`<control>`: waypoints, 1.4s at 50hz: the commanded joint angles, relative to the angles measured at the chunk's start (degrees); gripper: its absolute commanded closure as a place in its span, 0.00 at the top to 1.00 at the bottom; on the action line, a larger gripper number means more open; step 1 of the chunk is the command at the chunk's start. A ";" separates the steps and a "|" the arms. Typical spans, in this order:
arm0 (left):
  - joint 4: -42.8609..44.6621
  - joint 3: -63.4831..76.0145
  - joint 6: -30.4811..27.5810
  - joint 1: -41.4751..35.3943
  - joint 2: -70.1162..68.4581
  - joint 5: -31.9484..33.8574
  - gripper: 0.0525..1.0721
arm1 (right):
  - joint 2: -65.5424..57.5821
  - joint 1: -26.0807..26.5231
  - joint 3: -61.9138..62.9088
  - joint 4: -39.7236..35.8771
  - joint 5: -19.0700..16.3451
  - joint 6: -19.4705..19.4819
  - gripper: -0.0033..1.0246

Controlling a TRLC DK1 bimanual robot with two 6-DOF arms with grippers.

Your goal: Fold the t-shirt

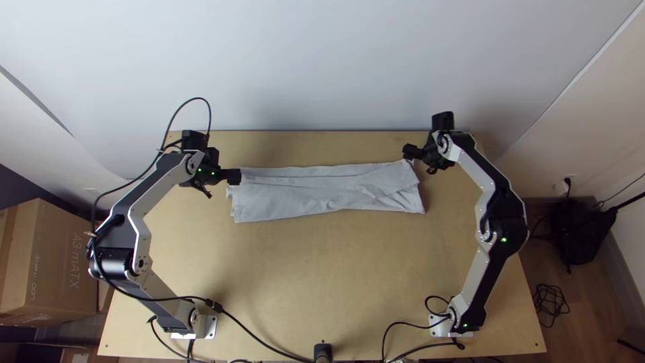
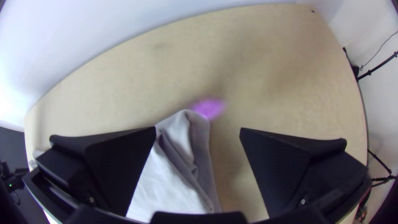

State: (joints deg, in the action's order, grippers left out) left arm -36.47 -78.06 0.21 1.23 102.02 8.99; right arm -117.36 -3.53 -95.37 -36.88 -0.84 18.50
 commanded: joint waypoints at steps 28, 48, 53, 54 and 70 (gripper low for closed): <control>-0.36 4.41 3.31 7.99 3.80 20.10 0.95 | 18.92 8.54 4.05 -1.44 -48.99 24.83 0.95; 2.89 3.97 5.59 7.03 7.85 20.10 0.95 | 23.49 10.65 3.09 -1.44 -60.42 27.73 0.95; 2.98 3.71 6.12 5.80 8.37 20.10 0.95 | 24.55 10.47 2.74 -1.44 -60.42 27.99 0.95; 3.16 3.71 6.30 5.44 8.37 20.10 0.95 | 24.64 10.47 2.65 -1.44 -60.42 28.08 0.95; 4.21 2.04 9.72 0.52 9.43 19.48 0.95 | 26.13 10.47 1.59 -1.44 -60.42 29.49 0.95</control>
State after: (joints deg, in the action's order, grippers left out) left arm -32.38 -75.31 7.77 3.16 109.34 28.34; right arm -93.30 6.92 -92.09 -38.22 -60.49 46.30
